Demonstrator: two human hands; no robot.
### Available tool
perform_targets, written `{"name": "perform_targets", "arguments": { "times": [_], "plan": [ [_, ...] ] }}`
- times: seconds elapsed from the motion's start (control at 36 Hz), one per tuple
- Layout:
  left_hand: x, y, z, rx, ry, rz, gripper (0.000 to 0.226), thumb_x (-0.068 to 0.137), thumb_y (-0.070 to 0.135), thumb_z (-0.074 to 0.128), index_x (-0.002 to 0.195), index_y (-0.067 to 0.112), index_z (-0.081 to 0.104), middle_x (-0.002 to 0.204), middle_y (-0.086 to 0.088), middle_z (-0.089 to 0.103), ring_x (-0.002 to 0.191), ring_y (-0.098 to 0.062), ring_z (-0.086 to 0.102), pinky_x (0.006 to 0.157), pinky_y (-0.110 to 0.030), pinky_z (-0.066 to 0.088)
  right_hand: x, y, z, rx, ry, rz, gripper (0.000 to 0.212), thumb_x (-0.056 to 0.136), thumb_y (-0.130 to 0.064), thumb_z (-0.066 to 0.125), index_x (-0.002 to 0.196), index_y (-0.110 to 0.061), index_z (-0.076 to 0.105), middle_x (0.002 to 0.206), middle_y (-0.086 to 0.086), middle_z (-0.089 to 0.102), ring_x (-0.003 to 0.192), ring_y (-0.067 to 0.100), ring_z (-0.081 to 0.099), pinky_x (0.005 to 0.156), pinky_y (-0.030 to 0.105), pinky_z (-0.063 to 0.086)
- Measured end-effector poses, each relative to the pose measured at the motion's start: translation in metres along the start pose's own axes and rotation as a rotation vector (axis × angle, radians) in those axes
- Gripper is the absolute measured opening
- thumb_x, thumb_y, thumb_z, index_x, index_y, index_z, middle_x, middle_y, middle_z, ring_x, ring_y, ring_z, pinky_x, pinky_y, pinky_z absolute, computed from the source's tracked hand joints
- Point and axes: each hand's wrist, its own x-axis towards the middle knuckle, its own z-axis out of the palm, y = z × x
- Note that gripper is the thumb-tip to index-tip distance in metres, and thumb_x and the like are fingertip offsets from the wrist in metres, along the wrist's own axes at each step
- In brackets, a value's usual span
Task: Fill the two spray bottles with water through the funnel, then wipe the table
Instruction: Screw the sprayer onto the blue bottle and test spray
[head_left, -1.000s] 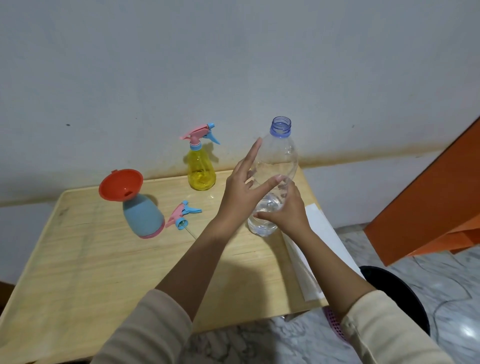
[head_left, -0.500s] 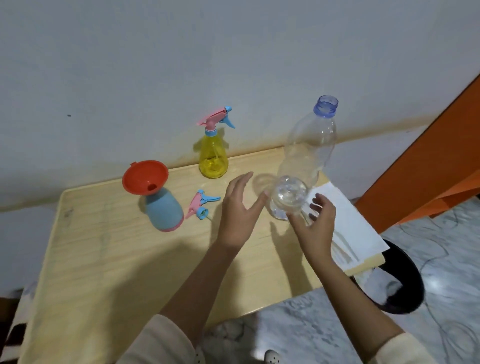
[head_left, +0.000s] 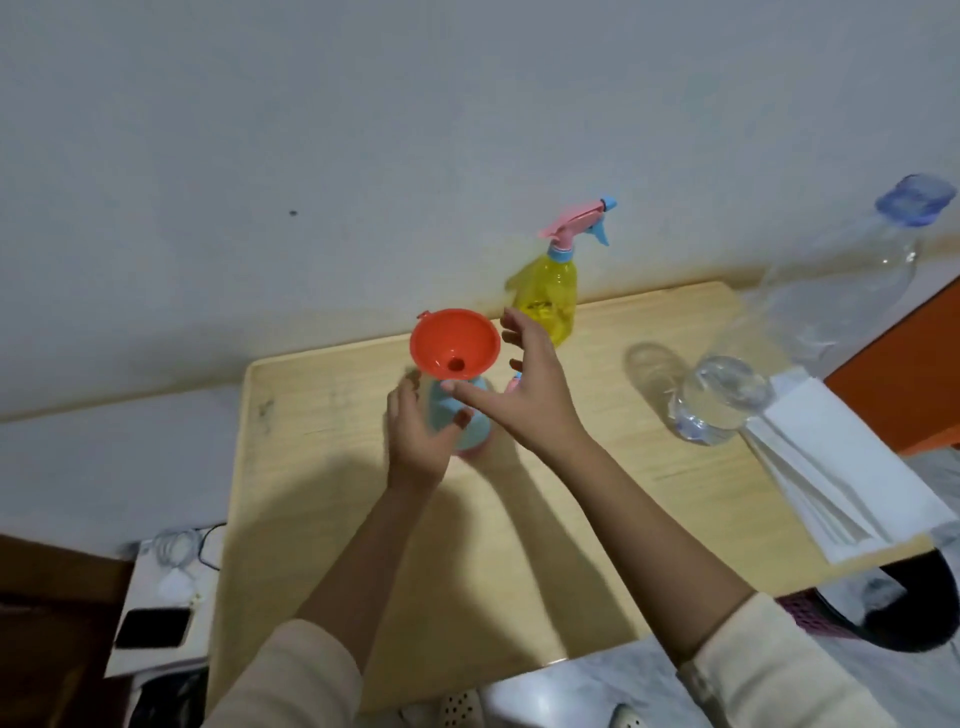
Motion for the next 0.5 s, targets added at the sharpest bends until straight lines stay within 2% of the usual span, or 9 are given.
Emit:
{"name": "perform_targets", "arguments": {
  "times": [0.06,0.14,0.25,0.33,0.39,0.44,0.5],
  "plan": [
    [0.009,-0.002,0.0,-0.046,-0.071,0.005,0.07,0.062,0.051,0.066,0.119,0.014,0.051,0.116,-0.004,0.052,0.111,-0.021,0.056,0.096,-0.047,0.046,0.01,-0.006,0.009,-0.044,-0.037,0.026,0.104,0.059,-0.039,0.087,0.142,-0.013,0.029,0.138,0.004,0.039,0.127,0.017,0.042,0.102,0.031,0.039],
    [0.016,-0.006,0.0,-0.079,-0.105,-0.007,0.054,0.064,0.047,0.07,0.111,0.03,0.053,0.116,-0.008,0.057,0.107,-0.022,0.06,0.093,-0.049,0.049,0.017,-0.01,0.017,-0.098,-0.057,0.072,0.104,0.06,-0.04,0.086,0.142,-0.013,0.028,0.14,0.004,0.04,0.128,0.017,0.04,0.096,0.019,0.031],
    [0.015,-0.005,0.0,-0.098,-0.104,0.017,0.046,0.07,0.037,0.071,0.11,0.036,0.049,0.115,-0.009,0.058,0.106,-0.022,0.059,0.094,-0.048,0.048,0.017,-0.013,0.02,-0.089,-0.016,0.058,0.095,0.058,-0.04,0.087,0.135,-0.015,0.039,0.13,0.0,0.051,0.118,0.015,0.048,0.091,0.021,0.037],
    [0.015,-0.005,-0.001,-0.098,-0.11,0.028,0.044,0.071,0.041,0.072,0.105,0.055,0.047,0.117,-0.005,0.058,0.108,-0.018,0.059,0.095,-0.046,0.048,0.017,-0.014,0.017,-0.08,-0.003,0.05,0.089,0.056,-0.04,0.088,0.131,-0.016,0.045,0.122,-0.003,0.055,0.111,0.013,0.052,0.089,0.022,0.042],
    [0.016,-0.005,-0.003,-0.095,-0.123,0.041,0.05,0.072,0.043,0.073,0.109,0.061,0.045,0.12,0.0,0.056,0.111,-0.016,0.058,0.096,-0.044,0.048,0.018,-0.018,0.013,-0.06,0.017,0.062,0.088,0.057,-0.038,0.088,0.131,-0.016,0.046,0.117,-0.006,0.054,0.108,0.01,0.052,0.088,0.02,0.042],
    [0.017,-0.004,-0.004,-0.087,-0.153,0.07,0.056,0.073,0.045,0.073,0.121,0.053,0.045,0.122,0.002,0.056,0.114,-0.015,0.056,0.097,-0.041,0.048,0.02,-0.025,0.006,-0.014,0.052,0.078,0.086,0.058,-0.038,0.087,0.131,-0.017,0.047,0.117,-0.007,0.054,0.106,0.008,0.052,0.088,0.019,0.043],
    [0.017,-0.005,-0.003,-0.066,-0.177,0.074,0.061,0.075,0.043,0.073,0.129,0.031,0.047,0.123,0.004,0.055,0.116,-0.016,0.054,0.098,-0.038,0.046,0.021,-0.031,-0.004,0.043,0.094,0.091,0.084,0.058,-0.039,0.087,0.13,-0.019,0.048,0.12,-0.007,0.056,0.107,0.008,0.054,0.088,0.019,0.046]
  ]
}}
